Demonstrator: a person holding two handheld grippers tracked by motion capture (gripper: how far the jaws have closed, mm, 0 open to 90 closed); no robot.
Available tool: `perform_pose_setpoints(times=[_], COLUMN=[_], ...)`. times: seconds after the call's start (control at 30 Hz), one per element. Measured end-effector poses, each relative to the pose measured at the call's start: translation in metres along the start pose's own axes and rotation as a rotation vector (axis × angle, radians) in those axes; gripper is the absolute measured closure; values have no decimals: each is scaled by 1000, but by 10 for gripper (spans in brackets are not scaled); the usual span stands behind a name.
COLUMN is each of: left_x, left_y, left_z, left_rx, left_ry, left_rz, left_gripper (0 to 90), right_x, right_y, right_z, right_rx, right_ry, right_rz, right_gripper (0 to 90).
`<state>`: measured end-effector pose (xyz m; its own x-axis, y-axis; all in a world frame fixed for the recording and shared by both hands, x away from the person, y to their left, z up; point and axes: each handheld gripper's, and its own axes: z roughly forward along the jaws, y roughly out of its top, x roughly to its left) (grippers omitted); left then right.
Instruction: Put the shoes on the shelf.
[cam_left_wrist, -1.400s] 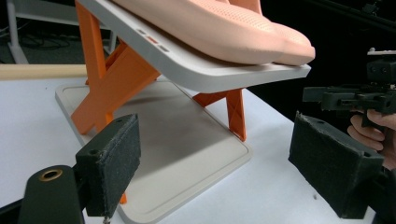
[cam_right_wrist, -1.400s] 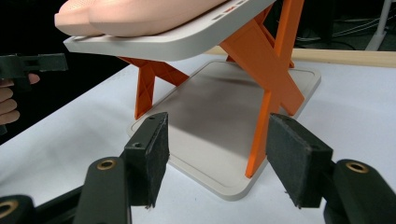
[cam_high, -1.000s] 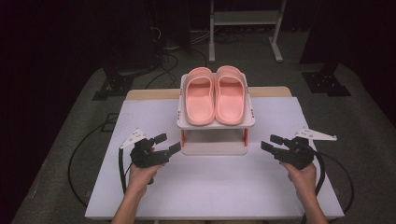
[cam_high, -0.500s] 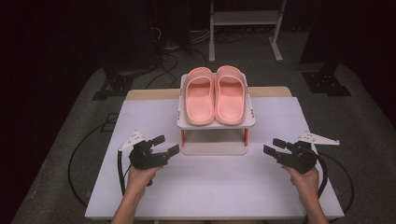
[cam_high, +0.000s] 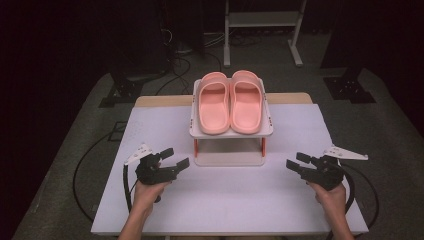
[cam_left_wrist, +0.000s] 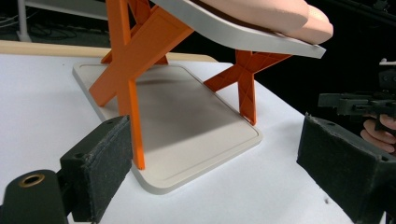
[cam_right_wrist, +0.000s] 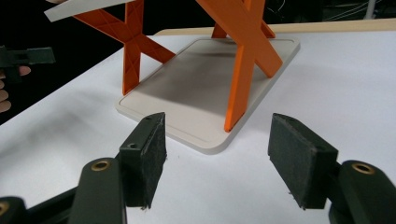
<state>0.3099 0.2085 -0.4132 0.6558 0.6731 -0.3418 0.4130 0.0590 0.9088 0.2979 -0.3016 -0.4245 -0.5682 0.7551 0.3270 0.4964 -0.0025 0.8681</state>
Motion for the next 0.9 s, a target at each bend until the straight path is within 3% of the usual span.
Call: perform_pose_setpoints(times=[0.6, 0.9], left_x=[5, 4], left_y=[-11, -25], left_z=[-12, -15], left_rx=[2, 20], left_ry=[19, 17], left_rz=[-10, -21], left_gripper=[100, 100], right_x=[-10, -13], right_y=[-21, -35], right_z=[-15, -31], right_rx=[6, 9], right_ry=[-18, -44], right_rz=[19, 13], right_gripper=[358, 325])
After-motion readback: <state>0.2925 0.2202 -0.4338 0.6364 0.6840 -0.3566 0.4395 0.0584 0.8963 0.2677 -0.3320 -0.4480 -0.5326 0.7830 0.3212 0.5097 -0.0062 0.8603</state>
